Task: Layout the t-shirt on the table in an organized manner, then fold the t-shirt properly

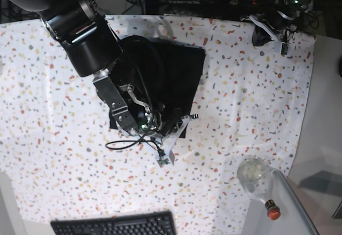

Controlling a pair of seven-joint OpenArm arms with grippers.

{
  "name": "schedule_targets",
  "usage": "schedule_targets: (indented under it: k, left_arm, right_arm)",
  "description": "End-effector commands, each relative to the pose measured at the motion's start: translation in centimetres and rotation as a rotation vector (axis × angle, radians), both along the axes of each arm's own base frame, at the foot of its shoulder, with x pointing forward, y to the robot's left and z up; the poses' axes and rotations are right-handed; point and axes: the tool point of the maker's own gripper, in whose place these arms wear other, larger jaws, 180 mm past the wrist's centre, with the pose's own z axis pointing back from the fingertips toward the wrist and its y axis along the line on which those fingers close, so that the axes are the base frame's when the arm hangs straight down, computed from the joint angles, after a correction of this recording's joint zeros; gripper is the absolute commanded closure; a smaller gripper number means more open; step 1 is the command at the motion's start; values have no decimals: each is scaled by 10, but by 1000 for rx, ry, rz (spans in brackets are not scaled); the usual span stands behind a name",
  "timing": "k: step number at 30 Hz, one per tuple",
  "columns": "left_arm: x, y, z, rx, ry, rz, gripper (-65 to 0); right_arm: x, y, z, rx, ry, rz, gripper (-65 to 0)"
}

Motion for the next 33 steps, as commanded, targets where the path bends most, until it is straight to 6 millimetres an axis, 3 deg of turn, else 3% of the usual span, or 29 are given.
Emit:
schedule_targets:
  k: [1, 7, 12, 16, 18, 19, 22, 24, 26, 29, 33]
  left_arm:
    - [-2, 4, 0, 11, 9, -5, 0]
    - [-1, 4, 1, 14, 6, -8, 0]
    - [8, 2, 1, 12, -5, -11, 0]
    - [10, 1, 1, 10, -4, -14, 0]
    - [12, 1, 2, 12, -11, -15, 0]
    - [13, 1, 4, 14, -16, -17, 0]
    - [19, -1, 9, 19, -36, -23, 0]
    - [22, -2, 13, 17, -52, -22, 0]
    - [26, -6, 15, 13, -62, -27, 0]
    - [41, -32, 15, -23, -84, -76, 0]
    - [65, -58, 14, -80, -117, -95, 0]
  right_arm:
    - [18, 8, 22, 38, -75, -8, 0]
    - [19, 0, 5, 18, -67, -31, 0]
    - [19, 1, 7, 22, -72, -30, 0]
    - [18, 9, 32, 72, -133, -21, -296]
    - [14, -1, 54, 87, -200, -14, -387]
    - [10, -7, 62, 90, -228, -11, -398]
    - [-13, -27, 85, 98, -289, 7, -359]
    - [-38, -36, 85, 88, -263, 31, -288]
    - [-67, -40, 78, 85, -217, 48, -182]
    - [-109, -47, 57, 82, -150, 59, 0]
    - [-145, -44, 38, 104, -82, 47, 0]
